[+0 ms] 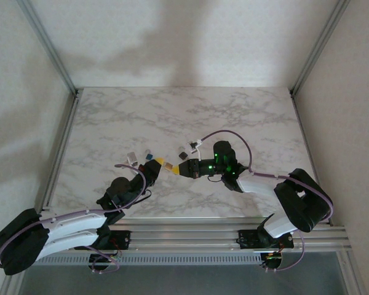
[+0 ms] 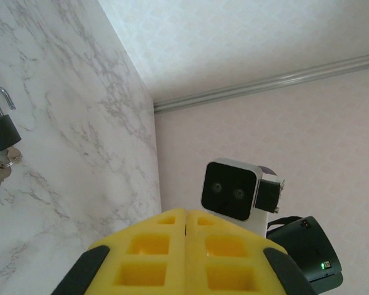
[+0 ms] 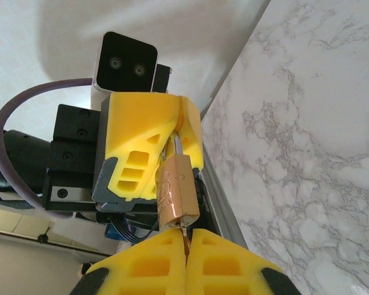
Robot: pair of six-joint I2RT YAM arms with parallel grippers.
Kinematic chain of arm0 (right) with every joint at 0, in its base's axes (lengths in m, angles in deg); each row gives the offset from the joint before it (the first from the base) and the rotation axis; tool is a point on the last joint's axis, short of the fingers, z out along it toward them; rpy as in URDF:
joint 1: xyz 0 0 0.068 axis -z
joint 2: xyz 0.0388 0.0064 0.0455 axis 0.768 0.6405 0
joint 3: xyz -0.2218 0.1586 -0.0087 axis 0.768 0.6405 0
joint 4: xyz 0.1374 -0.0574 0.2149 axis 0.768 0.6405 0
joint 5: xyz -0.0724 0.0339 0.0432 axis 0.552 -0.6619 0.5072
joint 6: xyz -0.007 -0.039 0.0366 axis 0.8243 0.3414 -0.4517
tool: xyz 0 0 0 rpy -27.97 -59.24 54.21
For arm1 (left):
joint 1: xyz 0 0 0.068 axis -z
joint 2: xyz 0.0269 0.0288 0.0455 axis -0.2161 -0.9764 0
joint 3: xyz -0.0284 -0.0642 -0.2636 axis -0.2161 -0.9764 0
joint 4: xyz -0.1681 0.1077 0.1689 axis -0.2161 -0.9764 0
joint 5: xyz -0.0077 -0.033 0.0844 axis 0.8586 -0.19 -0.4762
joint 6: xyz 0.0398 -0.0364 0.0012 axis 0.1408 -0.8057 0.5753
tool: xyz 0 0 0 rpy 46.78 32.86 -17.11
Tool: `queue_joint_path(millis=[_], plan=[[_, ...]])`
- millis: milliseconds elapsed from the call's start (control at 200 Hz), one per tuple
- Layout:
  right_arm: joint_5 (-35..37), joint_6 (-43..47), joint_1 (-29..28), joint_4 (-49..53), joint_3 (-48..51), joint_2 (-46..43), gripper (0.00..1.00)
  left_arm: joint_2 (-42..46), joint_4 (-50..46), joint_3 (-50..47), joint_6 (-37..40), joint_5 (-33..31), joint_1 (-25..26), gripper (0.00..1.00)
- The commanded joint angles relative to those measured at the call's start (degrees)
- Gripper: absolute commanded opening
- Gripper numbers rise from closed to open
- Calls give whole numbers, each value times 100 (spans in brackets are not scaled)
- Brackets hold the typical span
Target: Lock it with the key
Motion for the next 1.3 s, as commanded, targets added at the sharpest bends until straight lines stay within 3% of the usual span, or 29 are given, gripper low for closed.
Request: queue_joint_path(millis=[0,320,586,751,1086,1291], plan=[[-126,150,-3,51,-34,-114,0,196,-20,-89,-112,-707,-154,0],[-111,255,-3,204,-29,-237,0,279,-117,-97,-132,-754,-209,0],[165,807,64,1112,-26,-761,0,376,-342,-133,-80,-708,-307,0],[426,1032,332,1670,55,-1328,0,215,-657,122,230,-346,-428,0],[2760,1640,818,3481,260,-3105,0,-1251,-1669,1609,1191,801,-515,0],[4347,1668,895,3728,777,-4249,0,-2718,-1859,2733,1508,1526,-475,0]])
